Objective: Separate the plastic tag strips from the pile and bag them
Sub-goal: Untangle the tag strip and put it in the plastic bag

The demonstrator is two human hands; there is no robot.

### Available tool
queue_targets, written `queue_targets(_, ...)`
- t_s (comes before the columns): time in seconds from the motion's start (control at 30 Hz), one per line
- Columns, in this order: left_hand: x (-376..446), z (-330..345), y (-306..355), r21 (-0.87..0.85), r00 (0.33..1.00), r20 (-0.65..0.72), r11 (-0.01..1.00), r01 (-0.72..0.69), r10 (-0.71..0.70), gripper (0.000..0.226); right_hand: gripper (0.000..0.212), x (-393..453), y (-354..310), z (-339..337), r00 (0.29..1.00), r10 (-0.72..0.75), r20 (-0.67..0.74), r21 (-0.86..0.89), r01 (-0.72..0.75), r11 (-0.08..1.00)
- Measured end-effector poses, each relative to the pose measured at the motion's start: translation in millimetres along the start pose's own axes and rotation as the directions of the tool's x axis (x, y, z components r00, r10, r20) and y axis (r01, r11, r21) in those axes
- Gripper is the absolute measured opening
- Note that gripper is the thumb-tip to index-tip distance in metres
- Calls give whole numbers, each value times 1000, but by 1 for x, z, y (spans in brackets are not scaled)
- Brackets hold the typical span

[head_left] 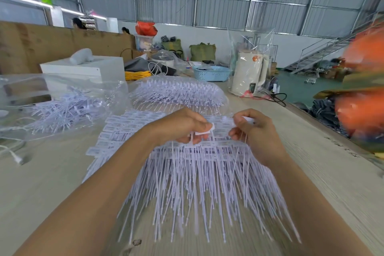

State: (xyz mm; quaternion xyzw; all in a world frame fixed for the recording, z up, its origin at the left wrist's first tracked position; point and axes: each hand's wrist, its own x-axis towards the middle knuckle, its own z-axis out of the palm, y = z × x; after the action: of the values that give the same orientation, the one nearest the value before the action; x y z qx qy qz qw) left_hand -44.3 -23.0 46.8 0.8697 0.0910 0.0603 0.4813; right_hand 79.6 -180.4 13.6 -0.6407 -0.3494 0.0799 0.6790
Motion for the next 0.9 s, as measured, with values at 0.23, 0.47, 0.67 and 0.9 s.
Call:
queue_targets(0.23, 1, 8, -2, 179, 996, 73, 983, 42, -56, 29, 12, -2, -15, 3, 954, 132, 270, 368, -229, 901)
queue_targets(0.47, 2, 8, -5, 413, 998, 66, 910, -41, 15, 12, 9, -12, -9, 37, 965, 70, 253, -208, -17, 978)
queue_targets(0.67, 3, 9, -6, 173, 992, -21, 978, -117, 123, 46, 4, -13, -5, 39, 951, 166, 259, -60, -156, 986)
queue_targets(0.9, 7, 6, -10, 311, 997, -40, 949, -56, 72, 9, 9, -7, -6, 32, 988, 110, 107, -7, -110, 994)
